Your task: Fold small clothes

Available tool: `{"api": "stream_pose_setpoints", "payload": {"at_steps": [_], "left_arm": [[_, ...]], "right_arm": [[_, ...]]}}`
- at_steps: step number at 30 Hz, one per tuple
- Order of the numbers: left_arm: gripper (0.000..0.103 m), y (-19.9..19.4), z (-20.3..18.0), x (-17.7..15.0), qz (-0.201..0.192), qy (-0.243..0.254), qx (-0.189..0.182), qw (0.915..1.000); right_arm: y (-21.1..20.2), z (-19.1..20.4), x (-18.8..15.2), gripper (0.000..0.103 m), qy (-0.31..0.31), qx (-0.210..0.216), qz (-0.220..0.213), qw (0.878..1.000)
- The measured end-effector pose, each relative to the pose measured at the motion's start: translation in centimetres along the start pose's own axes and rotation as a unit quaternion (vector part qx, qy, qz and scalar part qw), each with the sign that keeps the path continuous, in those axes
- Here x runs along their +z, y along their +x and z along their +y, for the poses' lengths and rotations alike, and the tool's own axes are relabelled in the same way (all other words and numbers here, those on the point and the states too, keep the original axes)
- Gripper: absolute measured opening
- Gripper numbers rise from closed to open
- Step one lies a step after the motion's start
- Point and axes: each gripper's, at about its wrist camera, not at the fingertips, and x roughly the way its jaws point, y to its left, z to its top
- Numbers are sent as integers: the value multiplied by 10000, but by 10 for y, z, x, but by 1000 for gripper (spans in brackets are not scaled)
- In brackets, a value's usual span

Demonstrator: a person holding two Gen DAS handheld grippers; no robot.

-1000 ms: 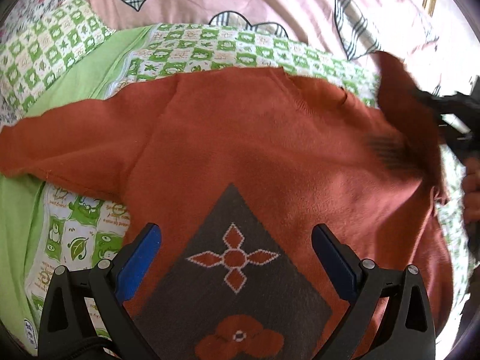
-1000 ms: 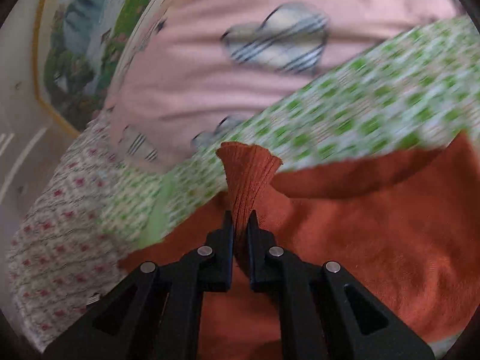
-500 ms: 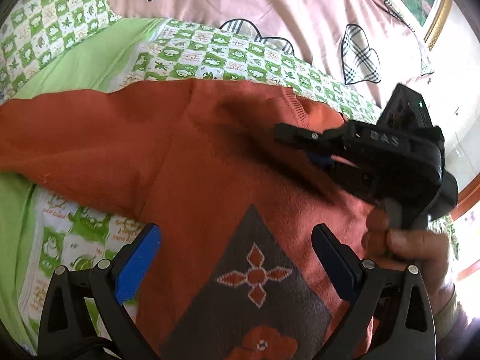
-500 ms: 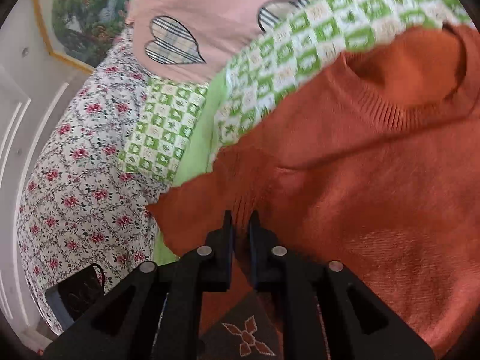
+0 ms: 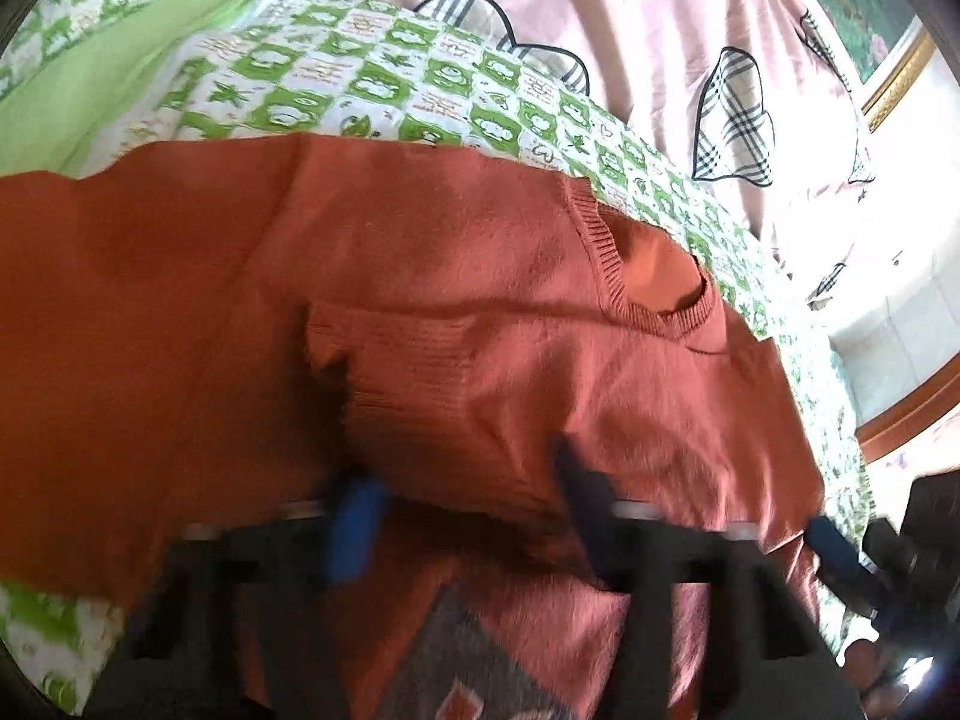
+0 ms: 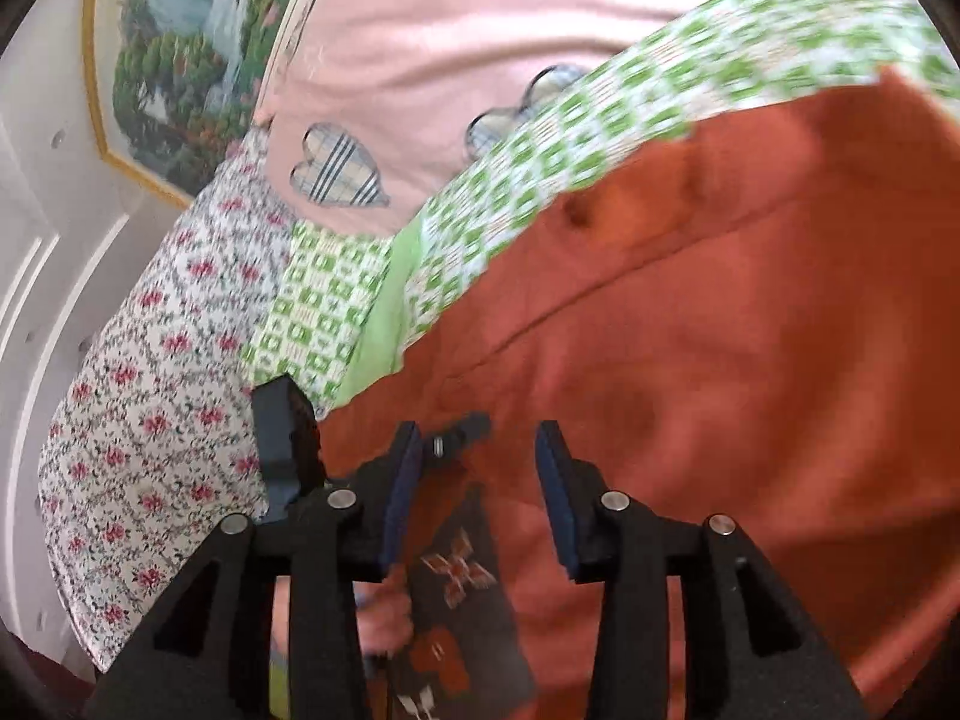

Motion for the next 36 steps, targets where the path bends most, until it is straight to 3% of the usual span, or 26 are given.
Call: {"api": "stream_pose_setpoints", "payload": {"at_steps": [1, 3, 6, 8, 11, 14, 17, 19, 21, 23, 25, 27, 29, 33, 36], "left_arm": [[7, 3, -1, 4, 11, -3, -102, 9999], [6, -4, -7, 6, -107, 131, -62, 9998], [5, -43, -16, 6, -729, 345, 47, 9967], [5, -56, -8, 5, -1032, 418, 321, 9933], [6, -40, 8, 6, -667, 424, 440, 9959], [6, -33, 7, 1, -607, 600, 521, 9950], [22, -26, 14, -1, -416, 402, 415, 9975], [23, -23, 18, -2, -343, 311, 399, 9981], [22, -18, 17, -3, -303, 371, 449, 9978], [14, -21, 16, -8, -304, 463, 426, 9976], [9, -20, 6, -7, -327, 647, 423, 9965], [8, -24, -9, -5, -470, 873, 332, 9945], [7, -24, -19, -4, -612, 1049, 308, 9921], [8, -4, -17, -5, -401, 1086, 654, 9911], [18, -10, -4, -9, -265, 899, 611, 9937]], "right_arm": [[-10, -5, -2, 41, 44, -128, -89, 9999], [-23, -12, -3, 41, 61, -316, -204, 9993], [-46, -22, 1, 41, -61, -702, -386, 9968], [-63, -31, 8, 41, -119, -1042, -584, 9928], [-77, -48, 25, 41, -211, -1563, -803, 9842], [-76, -65, 49, 42, -221, -2086, -829, 9742], [-65, -81, 76, 54, -307, -2581, -763, 9626], [-49, -96, 94, 63, -327, -2770, -523, 9589], [-30, -109, 107, 63, -309, -2814, -176, 9589], [-12, -120, 110, 63, -329, -2721, 230, 9614], [-6, -123, 115, 10, -485, -2742, 384, 9597], [-28, -122, 125, 10, -440, -2601, 7, 9646], [-43, -118, 129, 10, -600, -2766, -271, 9587], [-27, -126, 126, 10, -806, -3079, -90, 9479], [-24, -132, 119, 13, -785, -3195, -19, 9443]]}}
